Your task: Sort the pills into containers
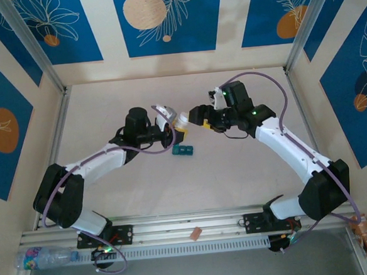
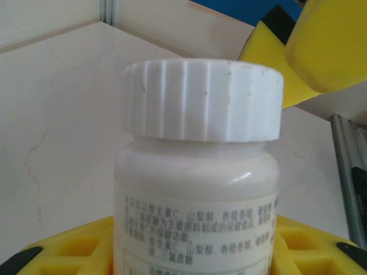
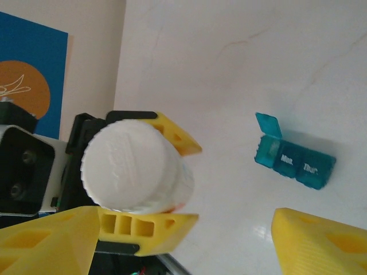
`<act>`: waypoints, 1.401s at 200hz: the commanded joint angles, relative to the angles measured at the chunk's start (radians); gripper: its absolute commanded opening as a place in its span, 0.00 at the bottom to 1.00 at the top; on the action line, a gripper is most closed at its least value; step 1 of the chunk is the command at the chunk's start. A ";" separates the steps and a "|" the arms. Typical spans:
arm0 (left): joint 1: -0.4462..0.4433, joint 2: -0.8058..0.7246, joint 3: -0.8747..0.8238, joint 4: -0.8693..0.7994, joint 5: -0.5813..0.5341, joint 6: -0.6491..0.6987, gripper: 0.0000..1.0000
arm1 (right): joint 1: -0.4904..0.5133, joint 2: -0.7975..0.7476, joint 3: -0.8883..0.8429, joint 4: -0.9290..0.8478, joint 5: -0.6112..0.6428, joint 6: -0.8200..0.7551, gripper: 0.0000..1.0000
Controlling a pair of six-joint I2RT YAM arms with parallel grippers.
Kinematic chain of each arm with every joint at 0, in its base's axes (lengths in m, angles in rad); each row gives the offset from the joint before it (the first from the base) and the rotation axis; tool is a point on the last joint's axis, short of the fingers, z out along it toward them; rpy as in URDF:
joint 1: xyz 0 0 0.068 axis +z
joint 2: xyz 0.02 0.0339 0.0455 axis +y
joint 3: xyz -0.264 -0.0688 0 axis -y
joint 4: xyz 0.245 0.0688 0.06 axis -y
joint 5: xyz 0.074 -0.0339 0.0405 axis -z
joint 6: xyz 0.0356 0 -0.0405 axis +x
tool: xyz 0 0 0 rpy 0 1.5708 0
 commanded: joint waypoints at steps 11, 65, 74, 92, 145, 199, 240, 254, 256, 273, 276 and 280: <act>0.004 -0.010 0.034 -0.002 0.060 -0.029 0.00 | 0.020 0.032 0.052 0.049 0.059 0.044 0.80; 0.003 0.002 0.037 -0.012 0.076 -0.035 0.00 | 0.048 0.087 0.104 0.052 0.053 0.038 0.76; 0.003 0.005 0.037 -0.012 0.076 -0.035 0.00 | 0.053 0.094 0.109 0.052 0.050 0.039 0.75; 0.003 0.005 0.037 -0.010 0.076 -0.035 0.00 | 0.060 0.106 0.117 0.051 0.045 0.035 0.71; 0.003 0.007 0.040 -0.012 0.072 -0.038 0.00 | 0.069 0.122 0.116 0.052 0.027 0.031 0.57; 0.006 0.004 0.053 -0.030 0.068 -0.047 0.00 | 0.066 0.136 0.095 0.071 -0.029 -0.018 0.42; 0.014 -0.013 0.043 0.036 0.140 -0.119 0.00 | 0.006 0.120 0.053 0.152 -0.169 -0.249 0.39; 0.020 -0.019 0.036 0.083 0.182 -0.169 0.00 | -0.032 0.109 0.025 0.182 -0.239 -0.341 0.39; 0.019 -0.019 0.034 0.090 0.188 -0.176 0.00 | -0.039 0.108 0.023 0.184 -0.251 -0.350 0.39; 0.022 -0.021 0.031 0.133 0.228 -0.227 0.00 | -0.088 0.109 0.015 0.187 -0.338 -0.392 0.39; 0.023 -0.021 0.031 0.135 0.229 -0.231 0.00 | -0.100 0.108 0.015 0.189 -0.355 -0.394 0.39; 0.022 -0.021 0.030 0.138 0.232 -0.235 0.00 | -0.107 0.108 0.013 0.193 -0.370 -0.390 0.40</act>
